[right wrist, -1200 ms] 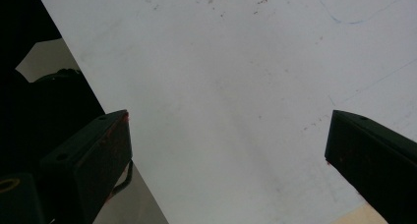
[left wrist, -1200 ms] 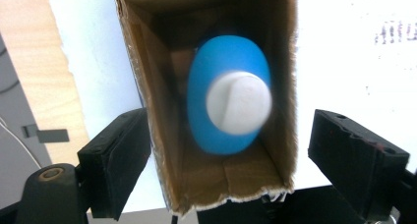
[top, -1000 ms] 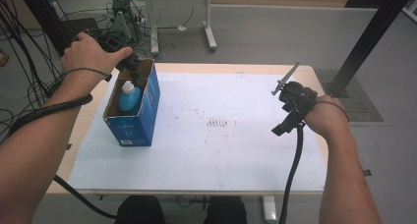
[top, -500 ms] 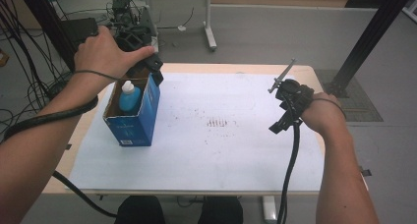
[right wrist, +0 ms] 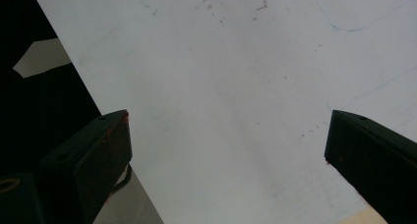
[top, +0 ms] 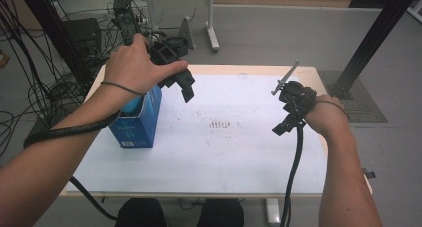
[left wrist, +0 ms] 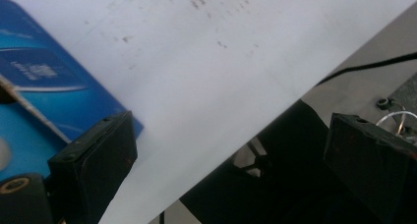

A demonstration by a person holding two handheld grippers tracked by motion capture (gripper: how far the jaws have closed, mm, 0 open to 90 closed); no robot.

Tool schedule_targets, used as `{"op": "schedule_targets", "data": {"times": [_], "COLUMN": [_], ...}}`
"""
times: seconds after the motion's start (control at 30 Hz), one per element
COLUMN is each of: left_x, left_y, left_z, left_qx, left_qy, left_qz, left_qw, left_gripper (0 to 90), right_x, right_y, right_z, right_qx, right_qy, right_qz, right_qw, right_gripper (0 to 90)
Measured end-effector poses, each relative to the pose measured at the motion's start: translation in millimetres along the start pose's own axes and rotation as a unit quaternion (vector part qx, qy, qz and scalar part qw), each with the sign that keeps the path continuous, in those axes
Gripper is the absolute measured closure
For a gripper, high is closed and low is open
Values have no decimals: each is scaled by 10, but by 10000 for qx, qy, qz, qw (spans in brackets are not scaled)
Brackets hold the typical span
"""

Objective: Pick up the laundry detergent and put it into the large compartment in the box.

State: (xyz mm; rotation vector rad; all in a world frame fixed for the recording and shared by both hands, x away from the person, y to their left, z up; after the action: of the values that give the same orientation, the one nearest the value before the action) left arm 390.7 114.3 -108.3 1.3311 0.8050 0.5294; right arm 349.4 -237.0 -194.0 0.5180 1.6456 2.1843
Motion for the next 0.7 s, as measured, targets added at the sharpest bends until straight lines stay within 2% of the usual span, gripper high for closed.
{"op": "schedule_targets", "data": {"times": [0.2,0.3,0.7], "left_x": [-132,-167,-186], "left_y": [-126,-163,-273], "left_z": [51,64,67], "left_qx": [121,148,197], "left_qy": [-214,-240,-338], "left_qz": [-43,-76,-185], "left_qw": [9997,9996,9991], "left_gripper": [60,60,58], "right_x": [15,23,44], "right_y": [-8,-4,-34], "right_z": [2,-1,50], "right_qx": [6,-12,22], "right_qy": [6,-3,35], "right_qz": [-2,-5,-9], "right_qw": [10000,10000,10000], "right_gripper": [37,36,35]}}
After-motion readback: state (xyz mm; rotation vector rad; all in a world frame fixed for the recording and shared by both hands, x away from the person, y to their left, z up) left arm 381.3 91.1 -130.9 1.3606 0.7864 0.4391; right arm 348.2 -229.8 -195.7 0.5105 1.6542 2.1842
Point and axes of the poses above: each handheld gripper's, and its own axes: y roughly backward along the jaws, z roughly out of its top, x roughly to its left, the point moved 6 cm from there along -y, roughly forward along the jaws
